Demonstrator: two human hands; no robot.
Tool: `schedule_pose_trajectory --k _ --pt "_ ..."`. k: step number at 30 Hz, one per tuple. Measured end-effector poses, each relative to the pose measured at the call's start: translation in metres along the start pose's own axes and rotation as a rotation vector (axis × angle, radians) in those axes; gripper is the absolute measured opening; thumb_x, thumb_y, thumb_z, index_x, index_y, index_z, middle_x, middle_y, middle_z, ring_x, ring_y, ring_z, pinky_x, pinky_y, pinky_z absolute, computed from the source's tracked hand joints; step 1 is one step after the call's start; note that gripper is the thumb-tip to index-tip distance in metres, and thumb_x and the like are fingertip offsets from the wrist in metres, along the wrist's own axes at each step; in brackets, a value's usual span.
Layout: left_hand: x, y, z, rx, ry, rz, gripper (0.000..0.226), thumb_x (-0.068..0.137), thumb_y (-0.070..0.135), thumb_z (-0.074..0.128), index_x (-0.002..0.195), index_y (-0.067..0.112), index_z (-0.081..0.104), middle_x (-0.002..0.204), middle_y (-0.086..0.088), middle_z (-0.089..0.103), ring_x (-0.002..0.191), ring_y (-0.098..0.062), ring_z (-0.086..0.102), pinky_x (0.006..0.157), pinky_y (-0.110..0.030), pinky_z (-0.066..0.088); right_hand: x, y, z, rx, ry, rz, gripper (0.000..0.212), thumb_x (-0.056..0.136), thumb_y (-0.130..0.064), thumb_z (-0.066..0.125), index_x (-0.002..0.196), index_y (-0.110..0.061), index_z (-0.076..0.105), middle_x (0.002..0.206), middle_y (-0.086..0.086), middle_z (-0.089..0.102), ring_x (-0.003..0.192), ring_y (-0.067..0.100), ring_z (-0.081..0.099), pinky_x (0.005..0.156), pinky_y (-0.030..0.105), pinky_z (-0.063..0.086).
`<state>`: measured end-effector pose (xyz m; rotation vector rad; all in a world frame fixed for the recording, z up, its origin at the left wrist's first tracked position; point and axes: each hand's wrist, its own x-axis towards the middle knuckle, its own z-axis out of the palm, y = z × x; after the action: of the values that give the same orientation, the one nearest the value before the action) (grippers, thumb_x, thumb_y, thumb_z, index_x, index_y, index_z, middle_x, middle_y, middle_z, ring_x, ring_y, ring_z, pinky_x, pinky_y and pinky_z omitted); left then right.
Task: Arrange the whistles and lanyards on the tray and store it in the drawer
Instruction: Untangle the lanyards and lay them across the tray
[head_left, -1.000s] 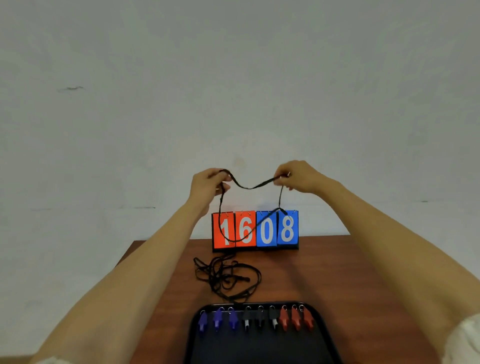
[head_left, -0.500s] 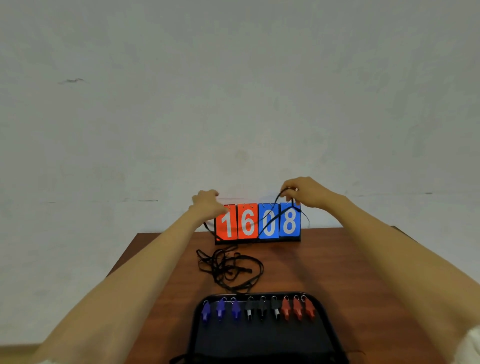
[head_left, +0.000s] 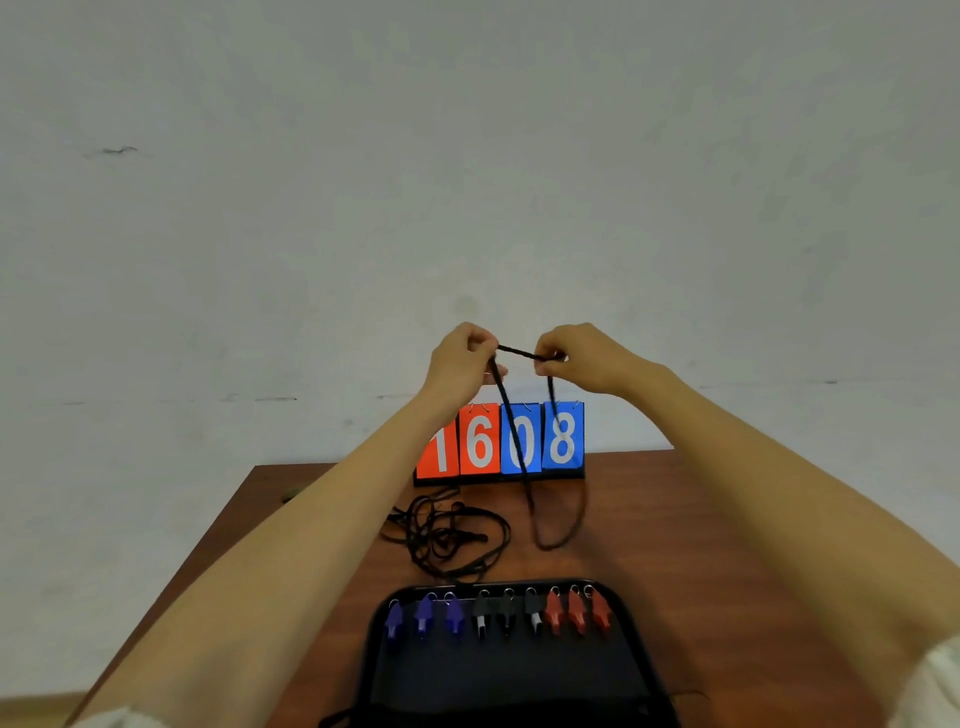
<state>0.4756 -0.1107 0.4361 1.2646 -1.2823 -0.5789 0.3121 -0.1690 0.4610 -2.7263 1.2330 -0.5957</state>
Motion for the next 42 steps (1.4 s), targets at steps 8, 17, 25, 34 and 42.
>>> schedule_pose_trajectory --k 8,17,25,34,42 --pt "-0.005 -0.018 0.000 0.282 -0.019 -0.078 0.021 0.096 0.011 0.041 0.111 0.011 0.056 0.092 -0.001 0.055 0.070 -0.009 0.047 0.056 -0.016 0.038 -0.009 0.000 0.001 0.044 -0.056 0.014 0.023 0.097 -0.022 0.051 0.114 -0.010 0.061 0.086 0.003 0.065 0.063 0.011 0.058 0.059 0.017 0.044" --pt "-0.021 -0.023 0.009 -0.001 -0.432 -0.080 0.026 0.101 0.026 0.039 0.116 0.015 0.057 0.086 0.003 0.062 0.060 -0.007 0.040 0.061 -0.020 0.038 -0.011 -0.020 -0.005 0.310 0.149 -0.025 0.021 0.086 -0.029 0.068 0.084 -0.011 0.058 0.061 0.000 0.066 0.045 0.010 0.060 0.047 0.013 0.047" --pt "-0.017 -0.028 -0.008 0.131 -0.220 0.020 0.027 0.100 0.027 0.041 0.105 0.015 0.065 0.070 0.005 0.053 0.059 -0.005 0.044 0.055 -0.016 0.036 -0.020 0.001 0.000 0.398 0.111 -0.027 0.016 0.101 -0.020 0.041 0.104 -0.013 0.056 0.085 0.002 0.070 0.074 0.012 0.069 0.069 0.020 0.054" --pt "-0.035 -0.054 -0.049 0.339 -0.219 -0.079 0.031 0.099 0.034 0.043 0.090 0.011 0.062 0.076 0.003 0.061 0.074 -0.011 0.060 0.069 -0.019 0.045 -0.048 0.027 0.019 0.185 0.241 0.106 0.017 0.093 -0.029 0.057 0.092 -0.014 0.065 0.078 -0.003 0.069 0.074 0.012 0.066 0.073 0.029 0.051" --pt "-0.068 -0.093 -0.087 0.422 -0.166 -0.139 0.029 0.099 0.025 0.042 0.090 0.006 0.061 0.069 -0.001 0.050 0.066 -0.015 0.043 0.068 -0.029 0.037 -0.082 0.042 0.055 0.169 0.294 0.189 0.020 0.089 -0.030 0.064 0.076 -0.014 0.064 0.081 -0.004 0.056 0.072 0.008 0.048 0.062 0.020 0.036"
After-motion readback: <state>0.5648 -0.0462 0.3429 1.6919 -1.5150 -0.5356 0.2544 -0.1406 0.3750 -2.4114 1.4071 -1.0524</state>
